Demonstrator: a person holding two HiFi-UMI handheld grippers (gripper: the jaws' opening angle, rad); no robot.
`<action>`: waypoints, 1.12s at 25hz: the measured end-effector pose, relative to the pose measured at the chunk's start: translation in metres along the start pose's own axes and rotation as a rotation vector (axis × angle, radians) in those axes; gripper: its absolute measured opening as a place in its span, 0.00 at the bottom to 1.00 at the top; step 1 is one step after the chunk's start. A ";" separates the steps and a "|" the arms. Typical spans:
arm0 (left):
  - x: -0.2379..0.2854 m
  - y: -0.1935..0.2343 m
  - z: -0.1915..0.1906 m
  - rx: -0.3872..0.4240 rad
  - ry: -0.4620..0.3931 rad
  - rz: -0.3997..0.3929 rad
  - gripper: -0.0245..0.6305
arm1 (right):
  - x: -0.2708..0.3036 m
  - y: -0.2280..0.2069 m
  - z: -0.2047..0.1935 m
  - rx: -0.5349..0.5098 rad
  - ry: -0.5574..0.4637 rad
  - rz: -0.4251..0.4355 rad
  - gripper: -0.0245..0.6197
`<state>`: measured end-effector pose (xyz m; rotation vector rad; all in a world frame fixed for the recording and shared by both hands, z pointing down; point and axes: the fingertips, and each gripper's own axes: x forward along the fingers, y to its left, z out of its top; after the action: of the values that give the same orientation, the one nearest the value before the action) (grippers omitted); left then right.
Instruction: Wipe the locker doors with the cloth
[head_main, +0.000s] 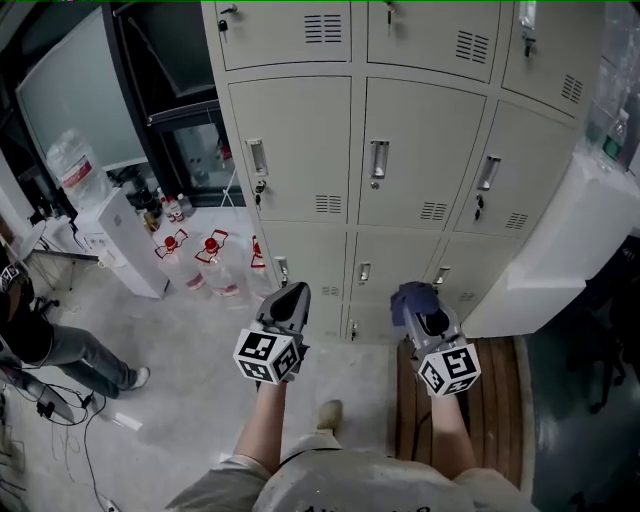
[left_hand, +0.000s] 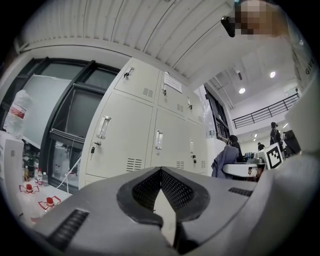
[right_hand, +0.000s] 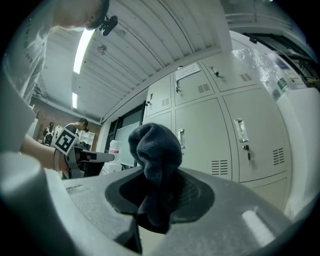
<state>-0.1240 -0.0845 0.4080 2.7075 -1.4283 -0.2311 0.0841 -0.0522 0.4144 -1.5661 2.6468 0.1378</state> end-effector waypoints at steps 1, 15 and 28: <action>0.008 0.003 0.004 -0.009 -0.002 -0.006 0.04 | 0.008 -0.004 0.003 -0.001 -0.003 -0.002 0.21; 0.103 0.047 0.051 0.038 -0.009 -0.092 0.04 | 0.124 -0.040 0.054 -0.068 -0.098 0.010 0.21; 0.180 0.058 0.096 0.125 -0.039 -0.244 0.04 | 0.221 -0.069 0.158 -0.396 -0.202 0.010 0.21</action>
<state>-0.0865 -0.2652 0.3028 2.9947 -1.1541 -0.2165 0.0398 -0.2607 0.2319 -1.5337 2.5761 0.8198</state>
